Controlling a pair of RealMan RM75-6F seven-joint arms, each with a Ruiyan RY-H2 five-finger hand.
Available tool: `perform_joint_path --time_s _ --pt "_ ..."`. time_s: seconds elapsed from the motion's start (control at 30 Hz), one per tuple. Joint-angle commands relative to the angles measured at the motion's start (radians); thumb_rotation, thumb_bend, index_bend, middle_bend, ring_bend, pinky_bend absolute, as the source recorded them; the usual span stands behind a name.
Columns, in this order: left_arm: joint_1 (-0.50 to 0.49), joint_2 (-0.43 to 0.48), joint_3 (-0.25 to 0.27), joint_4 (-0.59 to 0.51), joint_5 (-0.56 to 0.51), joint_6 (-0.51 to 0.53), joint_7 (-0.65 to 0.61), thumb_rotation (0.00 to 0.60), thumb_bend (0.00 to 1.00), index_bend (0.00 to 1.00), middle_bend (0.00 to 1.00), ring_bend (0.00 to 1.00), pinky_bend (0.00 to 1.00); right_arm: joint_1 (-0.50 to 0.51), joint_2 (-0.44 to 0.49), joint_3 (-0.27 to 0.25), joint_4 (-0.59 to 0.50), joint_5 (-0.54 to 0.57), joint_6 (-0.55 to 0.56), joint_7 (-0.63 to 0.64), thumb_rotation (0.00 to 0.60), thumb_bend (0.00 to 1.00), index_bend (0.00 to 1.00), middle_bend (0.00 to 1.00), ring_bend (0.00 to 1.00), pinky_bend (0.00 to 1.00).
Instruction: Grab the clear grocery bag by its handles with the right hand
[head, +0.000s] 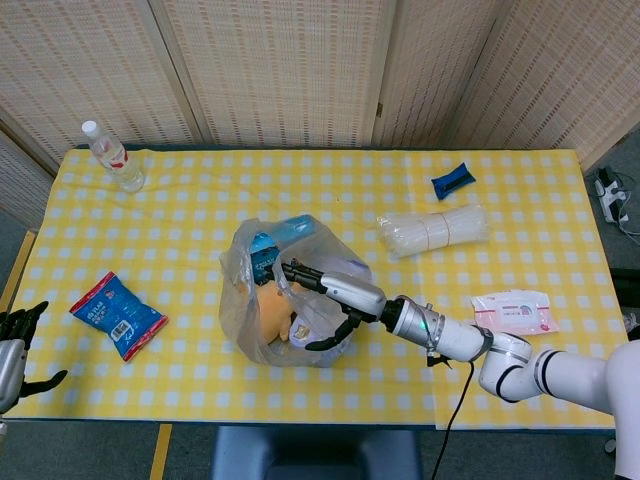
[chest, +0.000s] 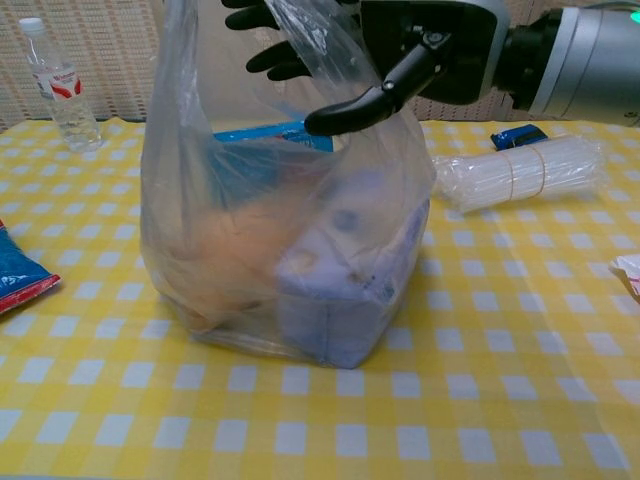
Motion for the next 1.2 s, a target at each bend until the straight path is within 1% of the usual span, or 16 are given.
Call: perform_joint_path --time_s 0.03,0.53,0.8,0.97,1.03,1.2 --pt "0.001 0.002 0.002 -0.001 0.006 0.001 -0.005 0.600 0.19 0.01 0.18 0.11 0.01 0.010 -0.006 0.008 -0.008 0.009 -0.010 -0.005 0.600 0.24 0.02 0.00 0.10 0.00" --pt "0.013 0.021 0.007 -0.002 0.035 0.017 -0.050 0.600 0.19 0.01 0.18 0.11 0.01 0.064 -0.060 0.049 -0.002 0.079 -0.102 -0.043 0.600 0.23 0.02 0.00 0.10 0.00" --pt "0.019 0.028 0.006 -0.002 0.042 0.024 -0.068 0.600 0.19 0.00 0.18 0.11 0.01 0.091 -0.088 0.076 0.005 0.097 -0.120 -0.031 0.600 0.23 0.02 0.00 0.10 0.00" --pt "0.020 0.032 0.008 -0.001 0.046 0.021 -0.080 0.600 0.19 0.00 0.18 0.11 0.01 0.111 -0.124 0.095 0.032 0.114 -0.134 -0.015 0.600 0.23 0.02 0.00 0.10 0.00" --pt "0.021 0.033 0.008 -0.001 0.049 0.023 -0.083 0.600 0.19 0.00 0.18 0.11 0.01 0.120 -0.142 0.102 0.047 0.120 -0.140 -0.007 0.600 0.23 0.02 0.00 0.11 0.00" --pt "0.023 0.038 0.008 -0.001 0.053 0.026 -0.092 0.600 0.19 0.00 0.18 0.12 0.01 0.146 -0.188 0.118 0.095 0.125 -0.148 0.037 0.600 0.23 0.02 0.00 0.13 0.00"
